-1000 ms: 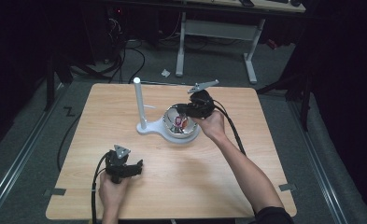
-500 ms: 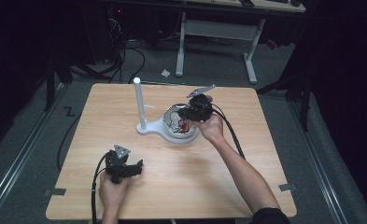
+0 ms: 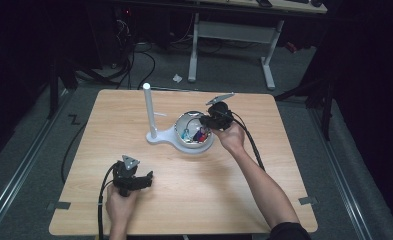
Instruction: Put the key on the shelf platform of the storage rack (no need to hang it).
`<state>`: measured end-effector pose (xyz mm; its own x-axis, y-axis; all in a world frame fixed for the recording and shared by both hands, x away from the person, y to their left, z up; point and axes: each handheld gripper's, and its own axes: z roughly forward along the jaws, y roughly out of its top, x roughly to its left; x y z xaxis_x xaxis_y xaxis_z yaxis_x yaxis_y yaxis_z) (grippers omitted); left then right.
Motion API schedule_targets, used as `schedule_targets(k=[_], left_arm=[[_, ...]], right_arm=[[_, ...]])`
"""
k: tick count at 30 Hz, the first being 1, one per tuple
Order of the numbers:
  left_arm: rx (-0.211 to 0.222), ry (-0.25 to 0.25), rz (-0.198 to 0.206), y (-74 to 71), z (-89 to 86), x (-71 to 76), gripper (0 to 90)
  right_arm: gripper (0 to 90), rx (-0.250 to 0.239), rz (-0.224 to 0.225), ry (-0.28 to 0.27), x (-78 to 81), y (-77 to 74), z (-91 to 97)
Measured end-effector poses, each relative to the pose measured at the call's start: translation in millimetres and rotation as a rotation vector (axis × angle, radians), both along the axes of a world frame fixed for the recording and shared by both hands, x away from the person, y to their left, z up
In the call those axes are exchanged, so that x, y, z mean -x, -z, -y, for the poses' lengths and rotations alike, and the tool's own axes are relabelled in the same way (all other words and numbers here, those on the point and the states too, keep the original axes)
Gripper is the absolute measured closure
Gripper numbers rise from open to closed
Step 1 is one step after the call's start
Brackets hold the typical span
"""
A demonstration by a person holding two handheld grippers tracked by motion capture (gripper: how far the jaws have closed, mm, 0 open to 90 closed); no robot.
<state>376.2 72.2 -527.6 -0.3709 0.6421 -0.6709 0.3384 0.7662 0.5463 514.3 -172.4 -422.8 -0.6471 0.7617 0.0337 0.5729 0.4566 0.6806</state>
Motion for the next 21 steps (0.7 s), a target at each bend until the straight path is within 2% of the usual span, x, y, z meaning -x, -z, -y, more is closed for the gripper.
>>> schedule_targets(k=[7,10,12,13,17,21], left_arm=[[0.010,-0.007,-0.006,-0.5,0.6,0.0,15.1],[0.016,-0.009,-0.006,-0.8,1.0,-0.1,15.1],[0.003,0.003,0.002,0.0,0.2,0.0,15.1],[0.015,-0.008,-0.007,-0.8,1.0,-0.1,15.2],[0.005,0.000,0.001,-0.1,0.3,-0.1,15.1],[0.013,-0.007,-0.006,-0.7,0.8,0.0,15.1]], right_arm=[[81.6,0.019,-0.012,0.027,-2.2,7.9,4.8],[76.0,0.021,-0.021,0.032,-2.6,10.7,6.9],[74.8,0.015,-0.022,0.028,-2.1,11.3,8.0],[73.4,0.016,-0.022,0.028,-1.6,11.1,7.8],[64.3,0.016,-0.011,0.020,1.7,8.6,4.9],[57.8,0.005,0.005,0.016,4.9,4.6,4.7]])
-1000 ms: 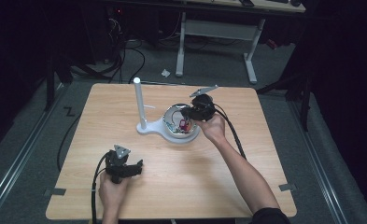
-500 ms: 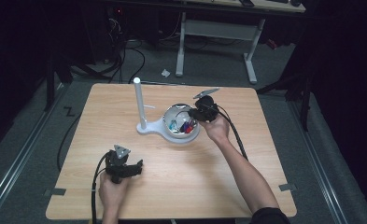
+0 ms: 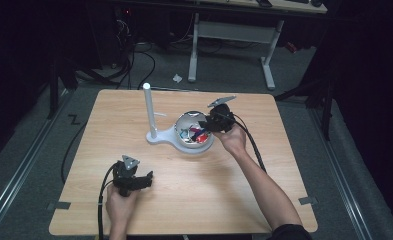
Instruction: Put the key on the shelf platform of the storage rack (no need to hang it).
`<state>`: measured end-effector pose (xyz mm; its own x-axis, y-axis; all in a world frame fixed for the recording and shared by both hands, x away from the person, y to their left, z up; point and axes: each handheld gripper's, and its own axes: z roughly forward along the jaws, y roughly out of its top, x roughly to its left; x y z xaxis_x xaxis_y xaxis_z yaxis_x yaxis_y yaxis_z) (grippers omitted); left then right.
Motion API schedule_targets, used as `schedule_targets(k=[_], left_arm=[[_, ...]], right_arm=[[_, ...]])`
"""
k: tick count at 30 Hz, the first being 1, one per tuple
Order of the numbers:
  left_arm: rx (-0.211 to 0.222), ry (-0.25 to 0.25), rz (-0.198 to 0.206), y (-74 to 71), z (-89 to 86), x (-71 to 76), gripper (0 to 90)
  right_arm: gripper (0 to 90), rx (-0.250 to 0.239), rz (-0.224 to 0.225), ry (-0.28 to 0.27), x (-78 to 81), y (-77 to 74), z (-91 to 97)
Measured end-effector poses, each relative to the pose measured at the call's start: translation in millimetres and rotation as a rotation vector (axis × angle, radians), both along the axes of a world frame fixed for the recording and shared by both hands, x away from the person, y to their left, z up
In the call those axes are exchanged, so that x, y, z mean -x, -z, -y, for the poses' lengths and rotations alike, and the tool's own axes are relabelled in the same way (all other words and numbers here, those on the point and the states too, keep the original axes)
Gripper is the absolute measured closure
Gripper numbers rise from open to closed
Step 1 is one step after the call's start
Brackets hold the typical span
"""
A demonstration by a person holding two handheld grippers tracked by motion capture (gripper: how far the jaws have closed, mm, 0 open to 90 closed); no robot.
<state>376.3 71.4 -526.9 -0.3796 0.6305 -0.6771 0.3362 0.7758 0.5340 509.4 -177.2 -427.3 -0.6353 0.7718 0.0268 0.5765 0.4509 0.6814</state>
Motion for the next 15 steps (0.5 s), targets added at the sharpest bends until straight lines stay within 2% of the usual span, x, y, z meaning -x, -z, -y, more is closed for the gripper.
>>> schedule_targets(k=[3,4,6,8,10,15], left_arm=[[-0.011,0.012,0.008,0.7,-0.8,0.1,15.1],[0.012,-0.010,-0.005,-0.5,0.9,-0.1,15.1],[-0.031,0.031,0.017,1.6,-2.4,0.3,15.1],[-0.003,0.005,0.001,0.2,-0.3,0.1,15.2],[-0.015,0.015,0.009,0.9,-1.1,0.2,15.2],[-0.013,0.014,0.009,0.8,-0.9,0.1,15.2]], right_arm=[[55.0,-0.001,0.024,-0.008,1.3,-4.1,2.1],[54.0,-0.010,0.028,-0.003,2.5,-6.3,3.4],[52.6,-0.027,0.035,0.001,4.4,-9.6,6.2],[51.2,-0.040,0.042,0.000,6.4,-12.5,9.7],[50.4,-0.060,0.045,0.004,9.5,-15.0,13.5],[49.2,-0.082,0.060,0.008,18.0,-20.8,24.5]])
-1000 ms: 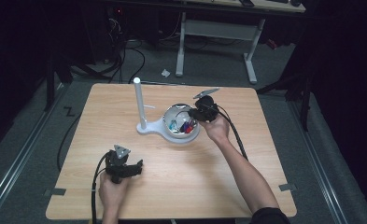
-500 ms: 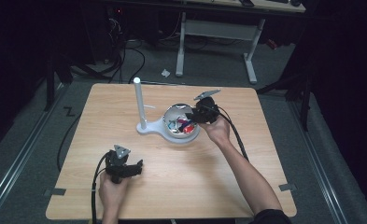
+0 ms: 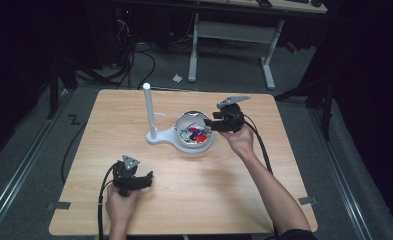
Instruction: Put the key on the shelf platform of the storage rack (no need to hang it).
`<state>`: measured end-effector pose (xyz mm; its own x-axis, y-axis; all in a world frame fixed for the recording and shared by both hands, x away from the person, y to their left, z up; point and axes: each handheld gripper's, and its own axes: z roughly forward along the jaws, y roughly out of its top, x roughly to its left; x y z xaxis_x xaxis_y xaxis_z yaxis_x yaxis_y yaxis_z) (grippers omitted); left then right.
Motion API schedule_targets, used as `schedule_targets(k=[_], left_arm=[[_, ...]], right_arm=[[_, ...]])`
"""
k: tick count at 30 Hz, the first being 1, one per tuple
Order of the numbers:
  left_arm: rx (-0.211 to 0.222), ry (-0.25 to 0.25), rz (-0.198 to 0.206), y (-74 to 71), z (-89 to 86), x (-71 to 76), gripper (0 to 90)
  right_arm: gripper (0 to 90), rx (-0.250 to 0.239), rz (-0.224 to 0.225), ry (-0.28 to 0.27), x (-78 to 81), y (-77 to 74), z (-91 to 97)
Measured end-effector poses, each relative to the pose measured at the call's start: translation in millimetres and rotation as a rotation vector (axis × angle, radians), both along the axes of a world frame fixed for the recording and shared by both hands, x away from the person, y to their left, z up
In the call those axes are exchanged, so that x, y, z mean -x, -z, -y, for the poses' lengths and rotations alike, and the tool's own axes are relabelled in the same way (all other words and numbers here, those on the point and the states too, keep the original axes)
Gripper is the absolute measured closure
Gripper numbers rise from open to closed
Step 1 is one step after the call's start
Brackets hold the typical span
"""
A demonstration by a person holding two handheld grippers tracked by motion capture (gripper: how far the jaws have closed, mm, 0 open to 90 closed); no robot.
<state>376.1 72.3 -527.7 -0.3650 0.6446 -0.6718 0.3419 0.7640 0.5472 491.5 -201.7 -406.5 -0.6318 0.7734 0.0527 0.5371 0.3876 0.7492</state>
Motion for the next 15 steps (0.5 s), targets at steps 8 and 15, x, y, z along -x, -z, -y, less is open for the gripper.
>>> schedule_targets(k=[8,15], left_arm=[[-0.006,0.002,0.003,0.3,-0.3,0.0,15.1],[-0.008,0.004,0.004,0.4,-0.4,0.0,15.1]], right_arm=[[48.3,-0.017,0.011,0.004,10.1,-9.2,14.8],[47.9,-0.045,0.020,0.032,18.5,-15.1,31.0]])
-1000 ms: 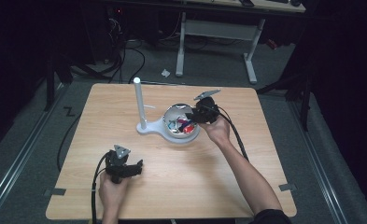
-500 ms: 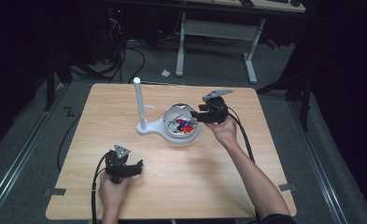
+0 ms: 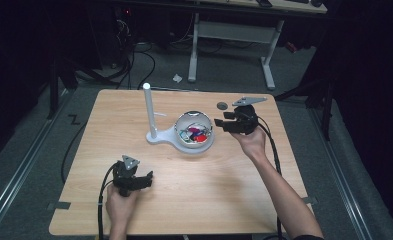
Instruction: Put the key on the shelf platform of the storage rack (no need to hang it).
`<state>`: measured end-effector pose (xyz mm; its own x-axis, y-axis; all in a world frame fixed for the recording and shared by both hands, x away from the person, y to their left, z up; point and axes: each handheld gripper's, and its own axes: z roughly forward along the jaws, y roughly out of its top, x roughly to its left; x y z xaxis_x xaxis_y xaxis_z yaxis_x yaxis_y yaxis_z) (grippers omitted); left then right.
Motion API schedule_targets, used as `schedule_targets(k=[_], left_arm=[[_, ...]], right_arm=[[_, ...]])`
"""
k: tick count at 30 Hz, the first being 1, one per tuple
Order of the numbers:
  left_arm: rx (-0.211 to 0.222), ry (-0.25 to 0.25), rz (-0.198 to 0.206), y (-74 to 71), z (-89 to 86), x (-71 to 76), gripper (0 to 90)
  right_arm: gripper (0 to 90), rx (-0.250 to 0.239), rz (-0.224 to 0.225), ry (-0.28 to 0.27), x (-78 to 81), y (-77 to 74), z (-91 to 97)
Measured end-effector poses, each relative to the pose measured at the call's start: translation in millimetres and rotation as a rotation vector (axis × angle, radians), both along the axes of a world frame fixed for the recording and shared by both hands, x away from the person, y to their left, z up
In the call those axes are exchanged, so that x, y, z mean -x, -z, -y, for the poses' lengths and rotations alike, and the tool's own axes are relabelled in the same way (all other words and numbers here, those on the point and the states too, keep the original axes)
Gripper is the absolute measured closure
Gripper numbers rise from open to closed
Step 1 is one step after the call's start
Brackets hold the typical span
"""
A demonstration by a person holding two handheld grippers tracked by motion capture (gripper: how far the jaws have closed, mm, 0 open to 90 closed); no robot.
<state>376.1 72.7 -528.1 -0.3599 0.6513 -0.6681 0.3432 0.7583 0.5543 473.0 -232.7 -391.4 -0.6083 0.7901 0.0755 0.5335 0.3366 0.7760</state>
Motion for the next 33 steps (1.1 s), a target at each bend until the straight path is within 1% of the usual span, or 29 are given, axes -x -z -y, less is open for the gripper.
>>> schedule_targets(k=[2,4,9,14,16,19,24,26,30,33], left_arm=[[0.000,0.000,0.000,0.0,0.1,0.0,15.1],[0.001,-0.001,0.000,0.0,0.1,0.0,15.1],[0.000,0.000,0.000,0.0,0.0,0.0,15.1],[0.000,0.000,0.000,0.0,0.0,0.0,15.1],[0.000,-0.001,0.000,0.0,0.0,0.0,15.1],[0.001,-0.002,0.000,0.0,0.1,0.0,15.1],[0.000,-0.001,0.000,0.0,0.0,0.0,15.1],[0.000,-0.001,0.000,0.0,0.0,0.0,15.1],[0.000,-0.001,0.000,0.0,0.1,0.0,15.1],[0.000,-0.001,0.000,0.0,0.0,0.0,15.1]], right_arm=[[47.8,-0.007,0.005,0.006,2.3,-1.4,4.9],[47.3,-0.019,-0.004,0.011,5.2,-2.9,10.7],[47.2,-0.013,-0.005,0.014,12.6,-6.3,19.0],[47.6,-0.025,0.005,0.026,18.8,-8.2,26.8],[48.0,-0.041,0.001,0.033,21.8,-7.8,31.1],[48.5,-0.057,0.012,0.047,29.1,-9.4,38.0],[48.9,-0.056,0.029,0.051,39.6,-14.5,43.5],[48.9,-0.056,0.025,0.054,43.1,-14.5,45.4],[48.9,-0.075,0.023,0.056,49.6,-13.8,51.2],[48.8,-0.070,0.032,0.053,55.2,-16.7,52.8]])
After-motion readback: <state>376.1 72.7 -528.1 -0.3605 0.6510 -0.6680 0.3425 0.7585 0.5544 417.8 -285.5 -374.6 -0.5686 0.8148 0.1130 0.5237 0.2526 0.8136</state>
